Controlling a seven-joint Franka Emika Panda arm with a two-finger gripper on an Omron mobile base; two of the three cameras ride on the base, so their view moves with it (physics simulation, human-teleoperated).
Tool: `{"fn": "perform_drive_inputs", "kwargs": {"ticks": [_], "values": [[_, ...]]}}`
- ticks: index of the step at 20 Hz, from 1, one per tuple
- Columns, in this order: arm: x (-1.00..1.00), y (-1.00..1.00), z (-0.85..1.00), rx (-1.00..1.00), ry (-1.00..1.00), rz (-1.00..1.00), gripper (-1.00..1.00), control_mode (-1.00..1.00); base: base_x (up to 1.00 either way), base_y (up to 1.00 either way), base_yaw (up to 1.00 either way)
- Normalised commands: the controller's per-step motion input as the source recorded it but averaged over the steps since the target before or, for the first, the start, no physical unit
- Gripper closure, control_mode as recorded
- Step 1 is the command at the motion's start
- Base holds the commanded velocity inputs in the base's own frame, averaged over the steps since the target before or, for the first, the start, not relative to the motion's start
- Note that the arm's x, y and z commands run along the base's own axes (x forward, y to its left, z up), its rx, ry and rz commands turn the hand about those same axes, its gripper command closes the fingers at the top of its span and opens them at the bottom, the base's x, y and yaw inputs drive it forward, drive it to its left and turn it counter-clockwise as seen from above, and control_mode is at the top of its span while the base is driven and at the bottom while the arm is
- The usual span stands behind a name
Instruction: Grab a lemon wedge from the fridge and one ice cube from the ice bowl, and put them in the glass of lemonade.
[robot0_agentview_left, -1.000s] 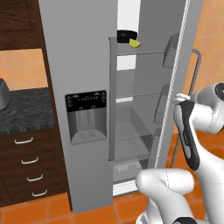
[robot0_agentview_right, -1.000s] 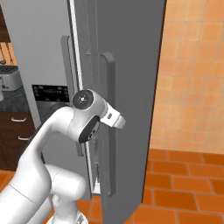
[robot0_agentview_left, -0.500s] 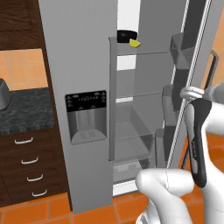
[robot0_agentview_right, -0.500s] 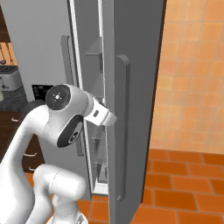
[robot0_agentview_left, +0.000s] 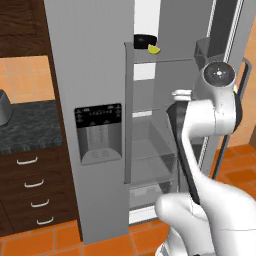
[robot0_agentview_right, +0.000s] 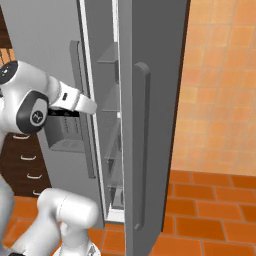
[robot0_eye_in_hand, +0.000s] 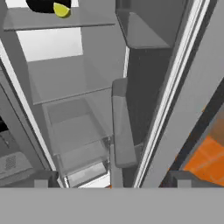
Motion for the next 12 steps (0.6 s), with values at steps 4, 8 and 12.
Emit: {"fn": "perform_drive_inputs", "kwargs": {"ticks": [4, 8, 12], "values": [[1.0, -0.02, -0.33, -0.44, 0.2, -0.23, -1.0, -1.0, 0.0, 0.0, 0.0], [1.0, -0.18, -0.32, -0.37, 0.11, -0.24, -1.0, -1.0, 0.0, 0.0, 0.0], [0.61, -0.18, -0.21, -0.25, 0.12, -0.2, -1.0, -1.0, 0.0, 0.0, 0.0]]}}
